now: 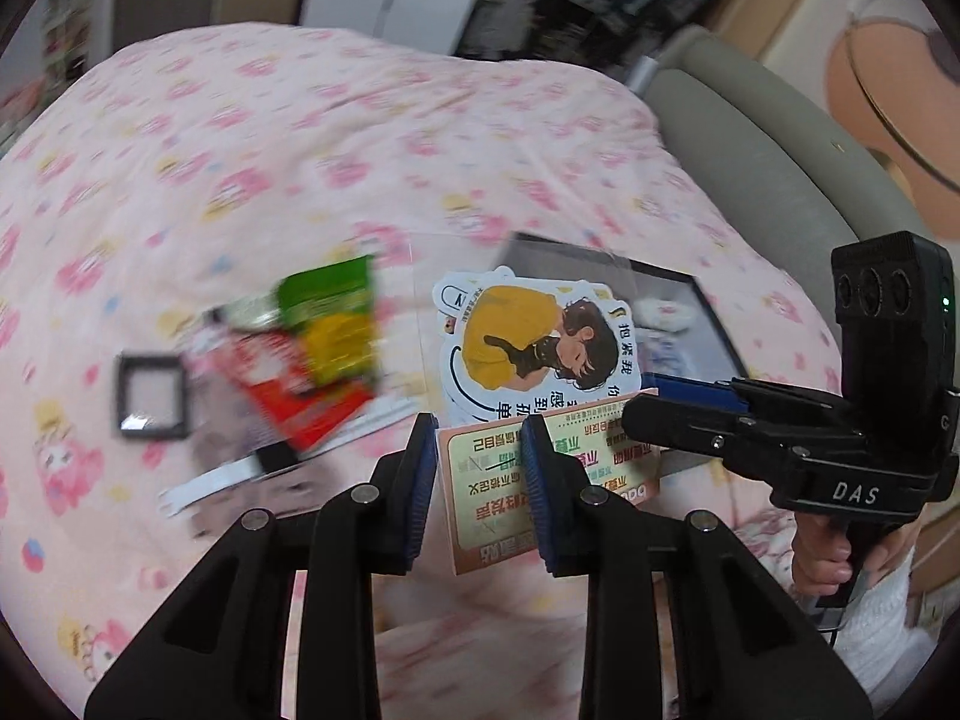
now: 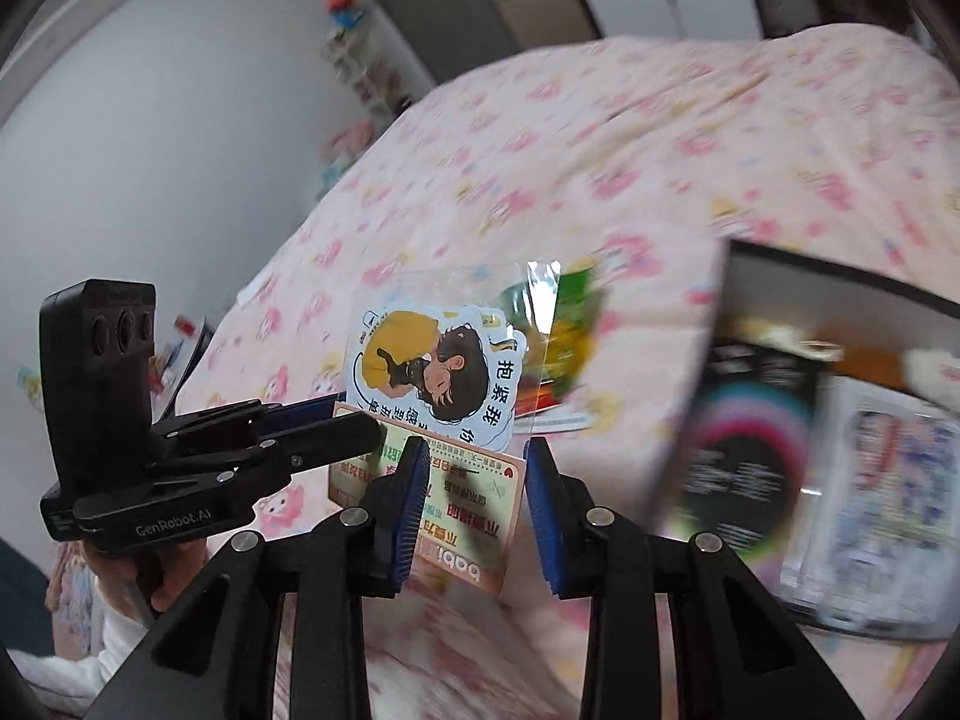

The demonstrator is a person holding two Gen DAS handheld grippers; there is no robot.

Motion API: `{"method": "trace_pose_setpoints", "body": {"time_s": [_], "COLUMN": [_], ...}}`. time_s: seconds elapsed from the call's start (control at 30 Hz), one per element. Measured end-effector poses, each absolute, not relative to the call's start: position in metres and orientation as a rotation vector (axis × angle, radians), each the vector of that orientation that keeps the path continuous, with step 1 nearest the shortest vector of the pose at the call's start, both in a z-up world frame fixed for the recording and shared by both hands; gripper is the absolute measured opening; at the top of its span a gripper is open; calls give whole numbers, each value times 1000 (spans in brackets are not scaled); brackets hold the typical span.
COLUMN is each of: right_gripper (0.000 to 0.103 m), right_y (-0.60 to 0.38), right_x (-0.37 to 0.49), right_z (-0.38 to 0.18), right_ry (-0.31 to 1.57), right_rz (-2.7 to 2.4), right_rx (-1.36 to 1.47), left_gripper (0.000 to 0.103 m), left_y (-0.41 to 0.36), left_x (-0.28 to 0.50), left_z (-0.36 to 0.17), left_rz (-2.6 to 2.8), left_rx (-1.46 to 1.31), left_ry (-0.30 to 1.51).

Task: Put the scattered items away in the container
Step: 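Carry the card into the black box and open the left gripper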

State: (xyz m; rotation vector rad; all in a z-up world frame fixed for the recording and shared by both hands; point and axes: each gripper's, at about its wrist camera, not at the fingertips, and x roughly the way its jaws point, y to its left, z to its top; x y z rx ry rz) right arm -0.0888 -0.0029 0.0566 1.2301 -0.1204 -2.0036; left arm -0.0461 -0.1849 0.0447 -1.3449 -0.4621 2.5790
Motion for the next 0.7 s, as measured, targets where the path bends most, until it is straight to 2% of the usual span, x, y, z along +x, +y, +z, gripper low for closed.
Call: {"method": "trace_pose_setpoints", "body": {"time_s": [0.17,0.43,0.57,0.7], "right_gripper": [29,29,29,30], "right_y": [79,189,225,226], "right_x": [-107,-168,-188,-191], "right_z": [56,1,-28,-38], "right_ry": [-141,-227,-353,-259], "right_rz": [-2162,-2329,-2346,-2385], "right_rx": [1257,1420,1467,1489], "left_gripper": [27,27,27,28], "left_y": [-102,21,50,62], "left_x": [-102,-194,-211,-212], "left_z": [46,-8,-44,-62], "left_rz": [2468,2242,2161,2116], "left_rx": [-1358,-1539,-1640,-1680], "left_ry": [-347,-217,-235,-206]}}
